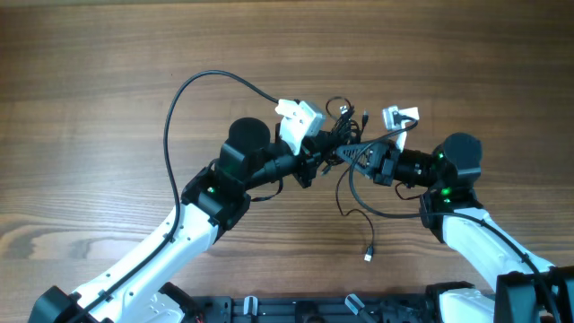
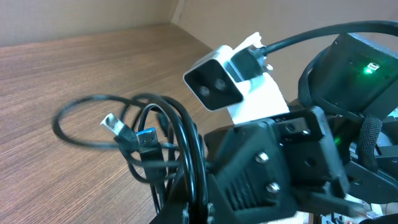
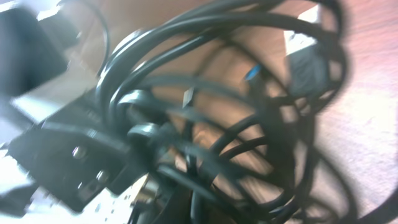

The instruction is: Untangle cables

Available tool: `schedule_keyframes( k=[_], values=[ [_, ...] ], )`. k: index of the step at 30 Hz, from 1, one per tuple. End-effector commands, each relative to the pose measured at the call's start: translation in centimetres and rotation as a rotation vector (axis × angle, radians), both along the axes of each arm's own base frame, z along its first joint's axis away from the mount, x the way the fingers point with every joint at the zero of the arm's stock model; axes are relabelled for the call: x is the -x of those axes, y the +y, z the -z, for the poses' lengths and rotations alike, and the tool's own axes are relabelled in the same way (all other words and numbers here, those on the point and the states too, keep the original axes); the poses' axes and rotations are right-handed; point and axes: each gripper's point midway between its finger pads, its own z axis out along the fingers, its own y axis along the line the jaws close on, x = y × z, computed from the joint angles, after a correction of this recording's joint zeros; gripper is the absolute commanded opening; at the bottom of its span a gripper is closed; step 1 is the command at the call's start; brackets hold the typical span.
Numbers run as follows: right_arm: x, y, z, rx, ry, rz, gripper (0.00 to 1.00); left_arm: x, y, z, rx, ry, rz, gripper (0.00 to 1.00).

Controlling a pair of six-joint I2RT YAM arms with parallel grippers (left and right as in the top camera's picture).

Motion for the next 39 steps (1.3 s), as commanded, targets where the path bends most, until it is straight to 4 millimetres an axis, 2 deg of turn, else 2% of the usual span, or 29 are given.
schedule_keyframes(
  k=[1, 5, 7, 9, 10, 11, 13, 14, 15, 17, 18, 19, 20, 22, 23, 25, 26, 29, 31, 32, 33, 35, 36, 39],
  values=[
    [-2.1, -0.7, -0.3, -0.003, 0.002, 0.125, 0.04, 1.7, -0.9, -1.4, 0.021, -0.055, 0.110, 0.04],
    [-2.4, 0.2, -0.3, -0.002, 0.003, 0.153, 0.04, 3.5, -1.4, -1.7, 0.043, -0.057, 0.221, 0.04],
    [-2.2, 1.2, -0.7, -0.015, 0.000, 0.155, 0.04, 3.7, -1.5, -1.7, 0.046, -0.054, 0.233, 0.04],
    [-2.7, 1.4, -0.9, -0.017, -0.012, 0.196, 0.04, 3.8, -1.5, -1.6, 0.045, -0.049, 0.241, 0.04],
    [-3.0, 1.3, -0.9, -0.017, -0.011, 0.211, 0.05, 4.0, -1.6, -1.6, 0.048, -0.045, 0.248, 0.04],
    [-3.0, 1.2, -0.9, -0.017, -0.012, 0.213, 0.10, 3.9, -1.6, -1.6, 0.048, -0.045, 0.247, 0.04],
    [-3.0, 1.2, -0.9, -0.016, -0.014, 0.213, 0.33, 3.9, -1.5, -1.6, 0.048, -0.046, 0.245, 0.04],
    [-3.0, 1.2, -0.9, -0.015, -0.015, 0.213, 0.40, 3.7, -1.4, -1.6, 0.048, -0.045, 0.238, 0.04],
    [-2.8, 1.3, -0.9, -0.016, -0.014, 0.199, 0.41, 3.2, -1.0, -1.6, 0.047, -0.045, 0.223, 0.04],
    [-2.2, 1.6, -0.9, -0.016, -0.014, 0.156, 0.63, 1.3, 0.7, -1.4, 0.041, -0.036, 0.160, 0.04],
    [-1.9, 1.5, -0.9, -0.016, -0.015, 0.134, 0.77, 0.3, 1.6, -1.4, 0.045, -0.021, 0.121, 0.04],
    [-1.7, 1.2, -0.9, -0.017, -0.014, 0.114, 0.99, -1.1, 3.1, -1.4, 0.058, 0.011, 0.065, 0.04],
    [-1.5, 0.5, -0.9, -0.016, -0.017, 0.097, 1.00, -2.2, 4.5, -1.4, 0.075, 0.041, 0.021, 0.04],
    [-1.8, -1.1, -0.9, -0.016, -0.017, 0.101, 1.00, -2.8, 5.8, -1.6, 0.097, 0.064, 0.014, 0.04],
    [-2.5, -3.0, -0.9, -0.015, -0.020, 0.141, 1.00, -2.6, 6.6, -1.9, 0.117, 0.074, 0.048, 0.04],
    [-3.3, -5.7, -0.9, 0.013, -0.086, 0.202, 1.00, -1.6, 6.9, -2.2, 0.141, 0.086, 0.121, 0.04],
    [-3.4, -6.4, -0.9, 0.036, -0.140, 0.212, 0.99, -1.0, 6.7, -2.4, 0.152, 0.091, 0.164, 0.04],
    [-3.2, -6.5, -0.5, 0.109, -0.291, 0.196, 1.00, 1.0, 6.2, -2.9, 0.178, 0.103, 0.282, 0.04],
    [-5.2, -7.8, 1.2, 0.154, -0.206, 0.330, 1.00, 1.7, 6.1, -3.1, 0.187, 0.109, 0.323, 0.04],
    [-6.6, -9.3, 3.3, 0.191, -0.076, 0.460, 1.00, 1.9, 6.1, -3.2, 0.190, 0.110, 0.334, 0.04],
    [-8.0, -12.5, 7.7, 0.240, 0.206, 0.693, 1.00, 2.1, 6.1, -3.2, 0.193, 0.112, 0.347, 0.04],
    [-7.2, -16.5, 12.7, 0.298, 0.520, 0.954, 0.99, 2.2, 6.1, -3.2, 0.194, 0.112, 0.353, 0.04],
    [-6.7, -17.7, 14.0, 0.339, 0.575, 1.027, 1.00, 2.2, 6.1, -3.2, 0.194, 0.112, 0.352, 0.04],
    [-6.7, -18.2, 14.1, 0.343, 0.580, 1.055, 1.00, 1.9, 6.2, -3.1, 0.175, 0.060, 0.340, 0.04]
  ],
)
